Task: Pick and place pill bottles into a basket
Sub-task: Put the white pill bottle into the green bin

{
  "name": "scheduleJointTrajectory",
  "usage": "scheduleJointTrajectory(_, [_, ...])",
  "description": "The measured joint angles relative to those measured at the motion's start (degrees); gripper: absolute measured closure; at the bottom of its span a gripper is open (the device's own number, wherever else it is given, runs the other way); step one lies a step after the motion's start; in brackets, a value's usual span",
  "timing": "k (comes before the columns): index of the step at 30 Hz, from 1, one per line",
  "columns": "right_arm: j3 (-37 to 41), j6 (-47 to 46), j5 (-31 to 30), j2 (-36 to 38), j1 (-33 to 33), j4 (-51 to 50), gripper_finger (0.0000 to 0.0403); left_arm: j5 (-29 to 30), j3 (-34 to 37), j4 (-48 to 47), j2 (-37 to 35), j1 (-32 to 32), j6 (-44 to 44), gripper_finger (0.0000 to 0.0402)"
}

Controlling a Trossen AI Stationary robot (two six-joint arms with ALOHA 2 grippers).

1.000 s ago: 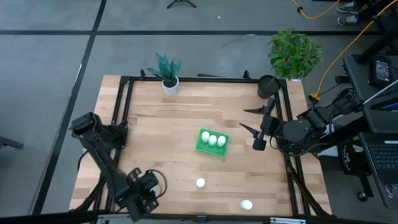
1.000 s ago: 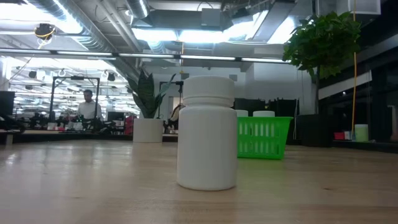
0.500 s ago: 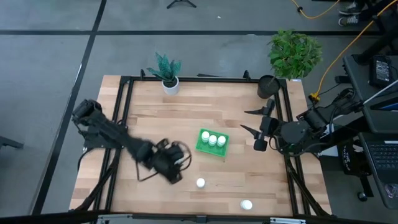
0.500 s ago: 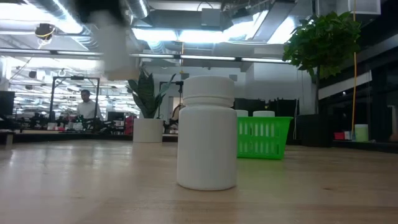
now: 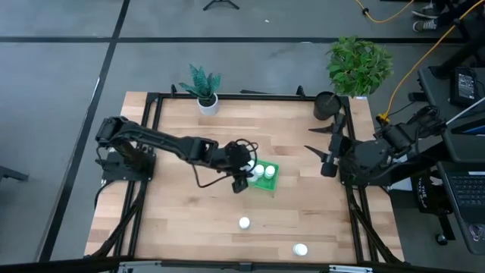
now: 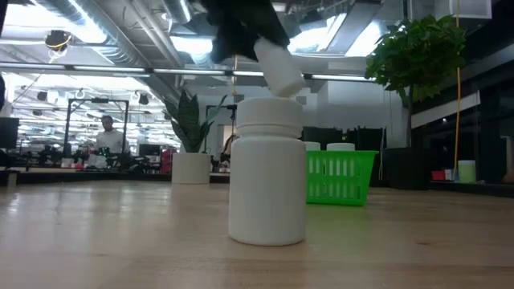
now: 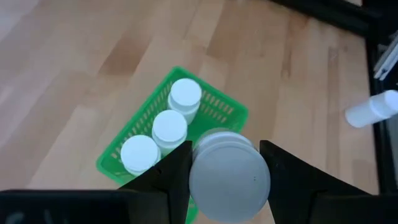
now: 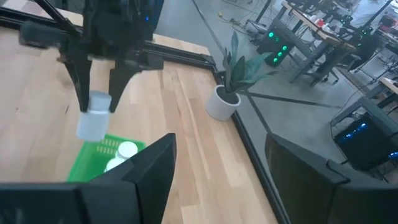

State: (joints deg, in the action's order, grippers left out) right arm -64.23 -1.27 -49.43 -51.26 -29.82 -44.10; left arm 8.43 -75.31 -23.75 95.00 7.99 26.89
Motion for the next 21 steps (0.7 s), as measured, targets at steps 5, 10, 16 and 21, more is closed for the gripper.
scheduleJointTrajectory(5, [0.0,-0.2,0.0,3.3,0.0,-3.2,0.0156,-3.8,0.0,1.9,3.5,-2.0,-0.2,0.0245])
scheduleJointTrajectory(10, [0.0,-0.3,0.0,6.1,0.0,-3.7,0.0156,-5.8,0.0,3.1,5.7,-2.0,-1.1,0.0245])
scheduleJointTrajectory(16, [0.0,-1.5,-1.8,7.6,0.0,-3.6,0.0156,-7.0,0.0,2.1,6.9,-2.2,-3.2,0.0245])
scheduleJointTrajectory(21, [0.0,-1.5,-1.9,7.5,0.0,-3.6,0.0156,-7.1,0.0,-0.1,7.1,-2.6,-5.3,0.0245])
